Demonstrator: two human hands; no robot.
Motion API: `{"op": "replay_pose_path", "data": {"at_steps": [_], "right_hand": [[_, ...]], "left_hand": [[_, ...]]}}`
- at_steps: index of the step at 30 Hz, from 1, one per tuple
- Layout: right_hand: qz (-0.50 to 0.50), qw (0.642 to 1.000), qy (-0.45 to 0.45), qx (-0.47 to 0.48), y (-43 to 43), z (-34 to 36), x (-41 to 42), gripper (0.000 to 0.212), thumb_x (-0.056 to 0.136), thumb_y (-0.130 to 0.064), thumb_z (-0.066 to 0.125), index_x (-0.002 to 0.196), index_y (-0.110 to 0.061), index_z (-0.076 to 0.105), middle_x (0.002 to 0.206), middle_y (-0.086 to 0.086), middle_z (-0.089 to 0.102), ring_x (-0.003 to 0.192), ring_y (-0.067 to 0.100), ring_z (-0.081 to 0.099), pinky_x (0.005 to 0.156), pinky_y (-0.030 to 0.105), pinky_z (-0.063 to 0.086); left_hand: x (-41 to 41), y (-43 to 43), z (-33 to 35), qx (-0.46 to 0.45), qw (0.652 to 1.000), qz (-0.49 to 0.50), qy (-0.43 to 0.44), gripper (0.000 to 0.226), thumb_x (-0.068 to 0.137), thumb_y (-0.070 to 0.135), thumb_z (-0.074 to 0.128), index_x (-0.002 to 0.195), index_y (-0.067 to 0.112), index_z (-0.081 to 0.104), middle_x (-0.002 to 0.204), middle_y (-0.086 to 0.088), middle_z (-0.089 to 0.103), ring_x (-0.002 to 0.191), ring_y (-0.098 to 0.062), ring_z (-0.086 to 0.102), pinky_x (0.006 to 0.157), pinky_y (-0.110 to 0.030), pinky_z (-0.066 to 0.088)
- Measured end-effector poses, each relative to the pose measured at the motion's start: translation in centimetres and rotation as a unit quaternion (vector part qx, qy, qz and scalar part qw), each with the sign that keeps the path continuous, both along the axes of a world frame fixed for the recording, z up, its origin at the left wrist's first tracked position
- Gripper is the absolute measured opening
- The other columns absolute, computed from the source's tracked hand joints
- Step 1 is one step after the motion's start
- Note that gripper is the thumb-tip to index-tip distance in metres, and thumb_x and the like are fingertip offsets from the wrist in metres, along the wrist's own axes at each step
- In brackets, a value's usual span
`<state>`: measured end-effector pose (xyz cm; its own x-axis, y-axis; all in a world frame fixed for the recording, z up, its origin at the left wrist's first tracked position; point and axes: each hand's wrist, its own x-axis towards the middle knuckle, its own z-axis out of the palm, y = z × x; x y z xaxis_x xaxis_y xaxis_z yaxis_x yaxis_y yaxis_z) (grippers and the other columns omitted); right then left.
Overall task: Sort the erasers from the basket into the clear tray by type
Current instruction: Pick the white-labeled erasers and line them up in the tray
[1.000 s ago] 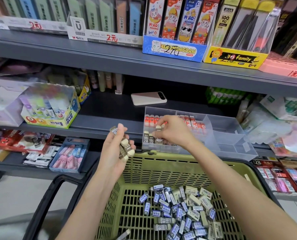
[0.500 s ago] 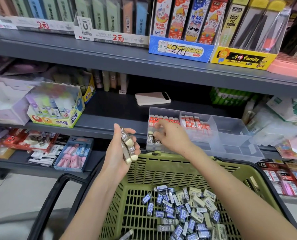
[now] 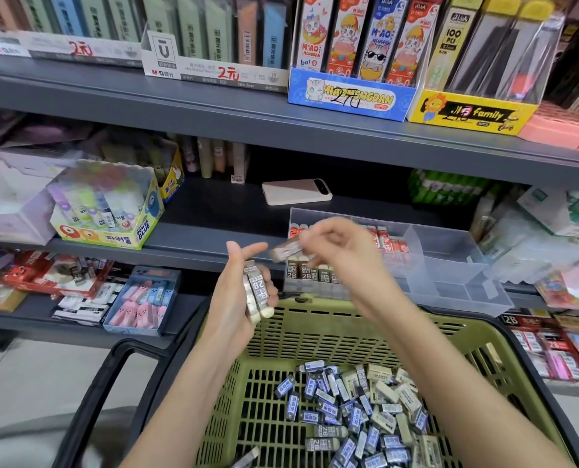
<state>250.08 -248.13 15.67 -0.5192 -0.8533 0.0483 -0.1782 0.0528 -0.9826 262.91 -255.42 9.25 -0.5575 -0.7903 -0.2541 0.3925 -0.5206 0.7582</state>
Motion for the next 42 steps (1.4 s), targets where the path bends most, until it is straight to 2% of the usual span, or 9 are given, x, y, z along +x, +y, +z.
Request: {"op": "replay_pose_path", "data": {"at_steps": [3, 11, 17, 21, 27, 31, 35, 38, 42], "right_hand": [[-0.045, 0.999, -0.020, -0.012, 0.6, 0.6, -3.8, 0.004, 0.088, -0.008, 0.062, 0.085, -0.008, 0.065, 0.071, 0.004, 0.065, 0.057, 0.011, 0.059, 0.059, 0.021, 0.052], [-0.010, 0.953, 0.234, 0.195, -0.9, -3.4, -4.6, 0.015, 0.088, -0.015, 0.063, 0.100, -0.009, 0.070, 0.066, -0.009, 0.062, 0.042, 0.002, 0.058, 0.052, 0.015, 0.049], [-0.008, 0.928, 0.283, 0.243, -1.7, -4.0, -3.3, 0.016, 0.085, -0.001, 0.058, 0.098, -0.005, 0.067, 0.091, 0.012, 0.069, 0.088, 0.025, 0.066, 0.086, 0.036, 0.053], [-0.016, 0.932, 0.265, 0.247, -1.6, -3.6, -3.1, 0.017, 0.084, -0.001, 0.060, 0.100, -0.007, 0.066, 0.105, 0.013, 0.067, 0.099, 0.026, 0.063, 0.090, 0.036, 0.051], [-0.042, 0.910, 0.368, 0.186, -0.7, -2.4, -1.4, 0.013, 0.089, -0.019, 0.057, 0.093, -0.015, 0.069, 0.084, -0.001, 0.067, 0.074, 0.012, 0.057, 0.071, 0.025, 0.047], [0.038, 0.939, 0.318, 0.129, 0.4, -1.6, 2.8, 0.032, 0.082, -0.052, 0.056, 0.066, -0.026, 0.066, 0.059, -0.011, 0.061, 0.058, 0.001, 0.053, 0.054, 0.019, 0.040], [0.044, 0.950, 0.268, 0.158, 0.4, -2.6, 4.7, 0.031, 0.081, -0.043, 0.065, 0.054, -0.035, 0.053, 0.053, -0.017, 0.052, 0.052, -0.006, 0.048, 0.053, 0.015, 0.036], [0.027, 0.982, 0.113, 0.150, 0.2, -3.1, 4.9, 0.020, 0.081, -0.027, 0.070, 0.064, -0.029, 0.060, 0.060, -0.012, 0.058, 0.059, 0.000, 0.055, 0.063, 0.027, 0.051], [0.027, 0.990, -0.055, 0.129, 0.6, -3.5, 5.7, 0.018, 0.080, -0.015, 0.072, 0.094, -0.010, 0.061, 0.073, 0.000, 0.062, 0.062, 0.009, 0.059, 0.058, 0.025, 0.050]], "left_hand": [[0.1, -0.4, -0.2, 0.035, 0.999, 0.012, 0.013, 0.061, 0.075, 0.061, 0.048, 0.110, 0.014, 0.064, 0.061, -0.001, 0.051, 0.048, -0.011, 0.048, 0.041, -0.023, 0.042], [0.1, -0.4, -0.4, 0.053, 0.998, 0.006, 0.016, 0.054, 0.085, 0.057, 0.044, 0.107, 0.013, 0.064, 0.061, -0.002, 0.052, 0.049, -0.012, 0.047, 0.042, -0.022, 0.043], [-0.1, -0.5, -0.5, 0.052, 0.999, 0.006, 0.014, 0.053, 0.086, 0.056, 0.043, 0.107, 0.012, 0.063, 0.060, -0.002, 0.052, 0.049, -0.011, 0.047, 0.042, -0.022, 0.043], [-0.2, -0.4, -0.5, 0.051, 0.999, 0.006, 0.015, 0.051, 0.090, 0.055, 0.041, 0.105, 0.012, 0.064, 0.059, -0.002, 0.052, 0.048, -0.011, 0.047, 0.041, -0.022, 0.042], [-0.6, -0.5, -0.6, 0.102, 0.993, 0.021, 0.063, 0.046, 0.093, 0.049, 0.044, 0.102, 0.008, 0.061, 0.058, -0.002, 0.050, 0.047, -0.010, 0.048, 0.042, -0.021, 0.044], [-0.7, -0.8, -1.0, 0.133, 0.984, 0.057, 0.102, 0.040, 0.093, 0.046, 0.045, 0.093, 0.009, 0.060, 0.058, -0.001, 0.049, 0.051, -0.012, 0.053, 0.056, -0.027, 0.056], [-0.7, -1.1, -1.3, 0.120, 0.981, 0.078, 0.128, 0.038, 0.093, 0.047, 0.046, 0.092, 0.011, 0.058, 0.057, -0.002, 0.051, 0.054, -0.013, 0.056, 0.071, -0.034, 0.058], [-0.7, -1.0, -1.3, 0.092, 0.985, 0.082, 0.121, 0.038, 0.093, 0.047, 0.043, 0.093, 0.011, 0.056, 0.056, -0.002, 0.056, 0.056, -0.016, 0.065, 0.068, -0.033, 0.058], [-0.9, -0.6, -1.0, 0.081, 0.989, 0.078, 0.101, 0.039, 0.094, 0.049, 0.041, 0.093, 0.013, 0.056, 0.055, -0.002, 0.057, 0.061, -0.020, 0.069, 0.060, -0.032, 0.057]]}}
